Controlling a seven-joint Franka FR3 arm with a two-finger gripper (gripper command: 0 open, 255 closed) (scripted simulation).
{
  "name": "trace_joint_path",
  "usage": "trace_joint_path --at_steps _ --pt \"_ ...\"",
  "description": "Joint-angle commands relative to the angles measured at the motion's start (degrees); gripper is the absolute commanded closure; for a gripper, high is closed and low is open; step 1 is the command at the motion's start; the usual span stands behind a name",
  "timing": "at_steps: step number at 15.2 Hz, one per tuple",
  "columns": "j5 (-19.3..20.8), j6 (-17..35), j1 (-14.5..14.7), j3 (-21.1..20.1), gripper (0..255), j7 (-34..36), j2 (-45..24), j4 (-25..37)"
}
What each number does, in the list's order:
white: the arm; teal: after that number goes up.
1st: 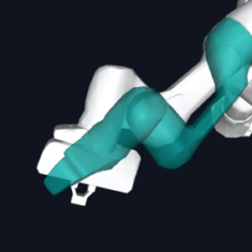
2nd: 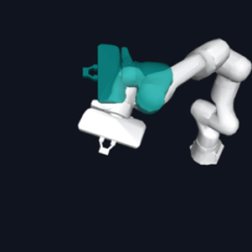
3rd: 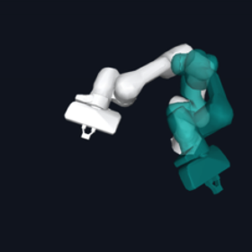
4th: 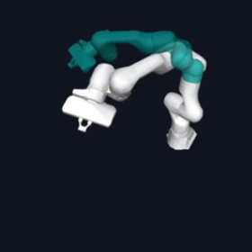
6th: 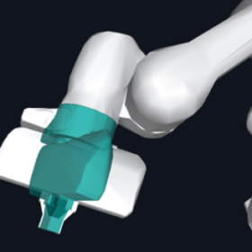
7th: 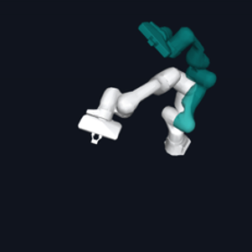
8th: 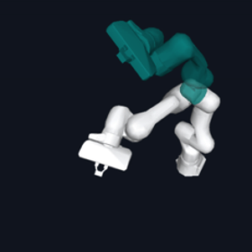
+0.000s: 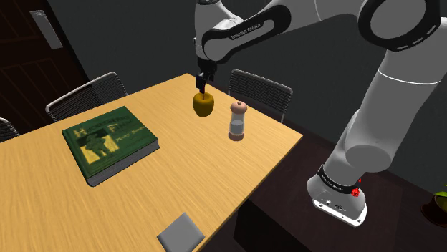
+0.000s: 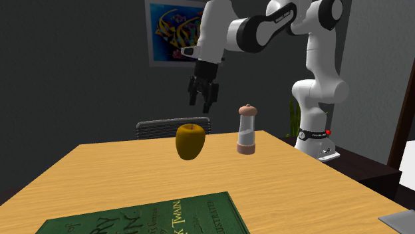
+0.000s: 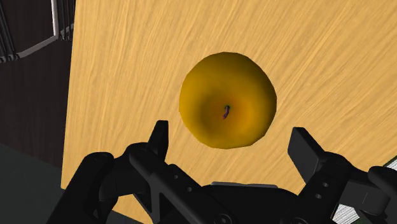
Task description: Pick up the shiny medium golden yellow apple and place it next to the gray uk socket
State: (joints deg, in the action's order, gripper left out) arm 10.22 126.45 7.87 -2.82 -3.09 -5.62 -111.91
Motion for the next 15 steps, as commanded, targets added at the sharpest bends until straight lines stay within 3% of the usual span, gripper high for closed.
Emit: trace_joint_path --at_steps 1,8,15 --pt "0.5 1.0 0.2 -0.2 0 -0.4 -2.2 1.6" --pt "1.3 5.8 -0.1 0.2 0 0.1 -5.5 0.1" --pt "1.3 5.8 -0.1 0.2 0 0.1 -5.5 0.1"
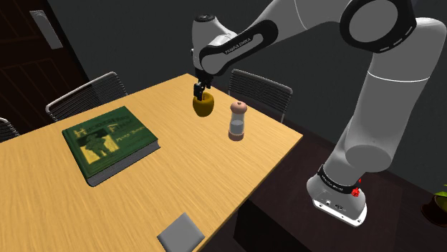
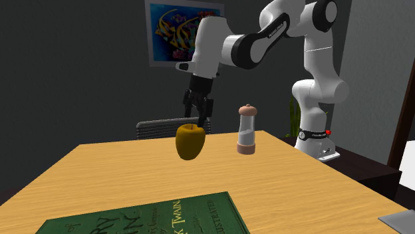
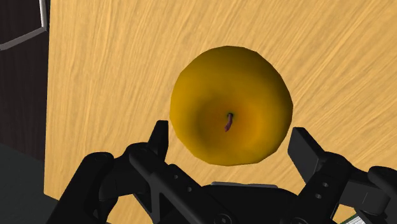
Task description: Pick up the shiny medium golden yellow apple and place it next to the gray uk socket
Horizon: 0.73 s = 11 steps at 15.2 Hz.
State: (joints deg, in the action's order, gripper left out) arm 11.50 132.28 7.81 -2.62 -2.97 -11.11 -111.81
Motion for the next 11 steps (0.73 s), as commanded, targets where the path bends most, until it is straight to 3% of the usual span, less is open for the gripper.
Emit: trace_joint_path --at_steps 1,2,11 --pt "0.0 0.0 0.0 0.0 0 0.0 0.0 0.0" --pt "0.0 0.0 0.0 0.0 255 0.0 0.0 0.0" --pt "0.0 0.0 0.0 0.0 255 0.0 0.0 0.0"
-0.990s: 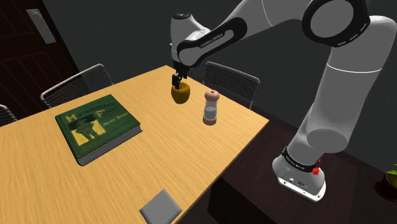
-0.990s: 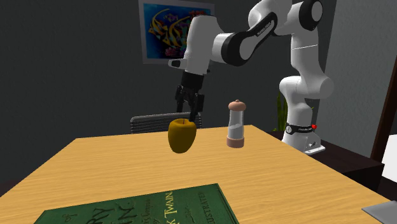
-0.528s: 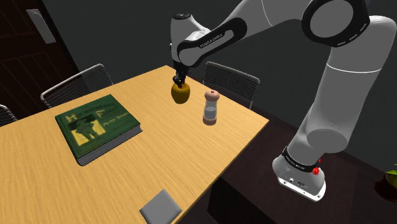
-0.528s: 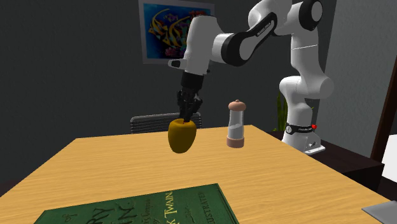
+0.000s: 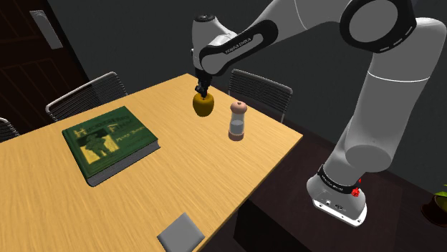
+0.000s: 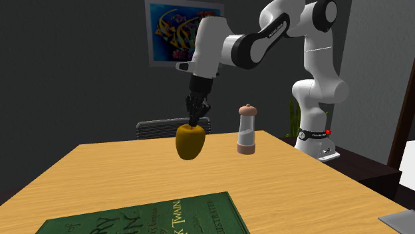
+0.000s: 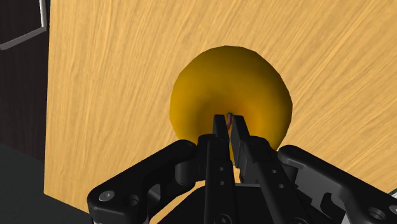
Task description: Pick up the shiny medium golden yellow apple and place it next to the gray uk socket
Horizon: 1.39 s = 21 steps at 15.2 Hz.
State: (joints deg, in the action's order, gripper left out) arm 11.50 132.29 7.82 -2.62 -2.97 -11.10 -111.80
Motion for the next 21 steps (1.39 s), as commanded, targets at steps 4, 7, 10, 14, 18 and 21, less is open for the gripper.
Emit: trace_joint_path --at_steps 4,7,10,14,18,21 --pt "-0.5 -2.7 0.0 -0.1 255 -0.6 1.2 1.5" --pt "-0.8 -4.8 0.0 -0.2 255 -1.1 2.0 2.8" --pt "-1.1 -6.9 0.0 -0.3 255 -1.5 2.8 4.2" --pt "-1.5 -9.8 0.0 -0.3 255 -2.0 3.6 6.3" --pt "-1.8 -12.6 0.0 -0.4 255 -2.5 4.2 8.6" --pt "-2.0 -14.8 0.1 -0.4 255 -2.8 4.6 10.4"
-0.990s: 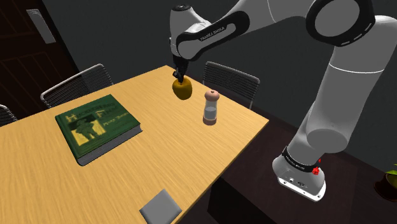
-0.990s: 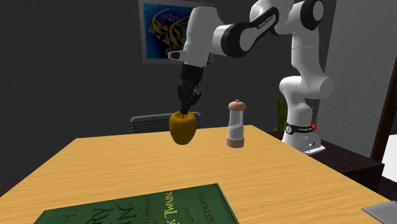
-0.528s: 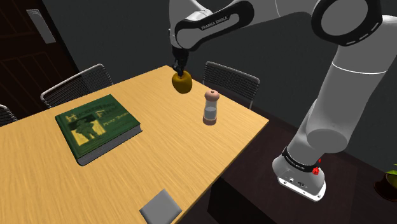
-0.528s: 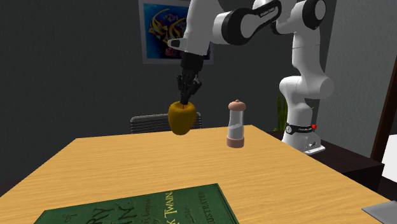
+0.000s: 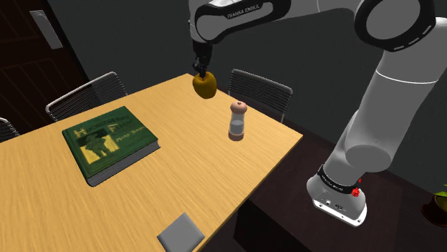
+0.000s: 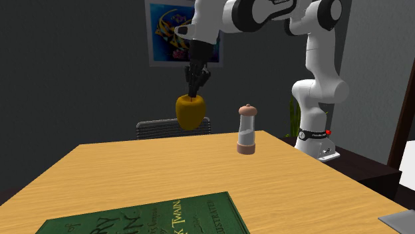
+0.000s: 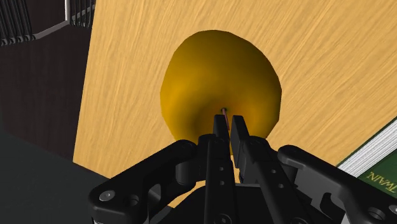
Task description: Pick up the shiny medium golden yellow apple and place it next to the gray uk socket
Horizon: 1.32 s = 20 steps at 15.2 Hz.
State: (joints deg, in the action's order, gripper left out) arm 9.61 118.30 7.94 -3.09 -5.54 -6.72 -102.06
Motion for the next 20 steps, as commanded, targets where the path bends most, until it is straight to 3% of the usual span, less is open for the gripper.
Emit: trace_joint_path --at_steps 1,16,20 --pt "-0.2 -1.6 -0.1 0.0 255 -0.4 0.3 1.3" --pt "-0.8 -13.0 0.1 -0.1 255 -2.0 0.1 13.1" --pt "-0.4 -12.8 1.9 -1.6 255 1.4 3.9 8.5"
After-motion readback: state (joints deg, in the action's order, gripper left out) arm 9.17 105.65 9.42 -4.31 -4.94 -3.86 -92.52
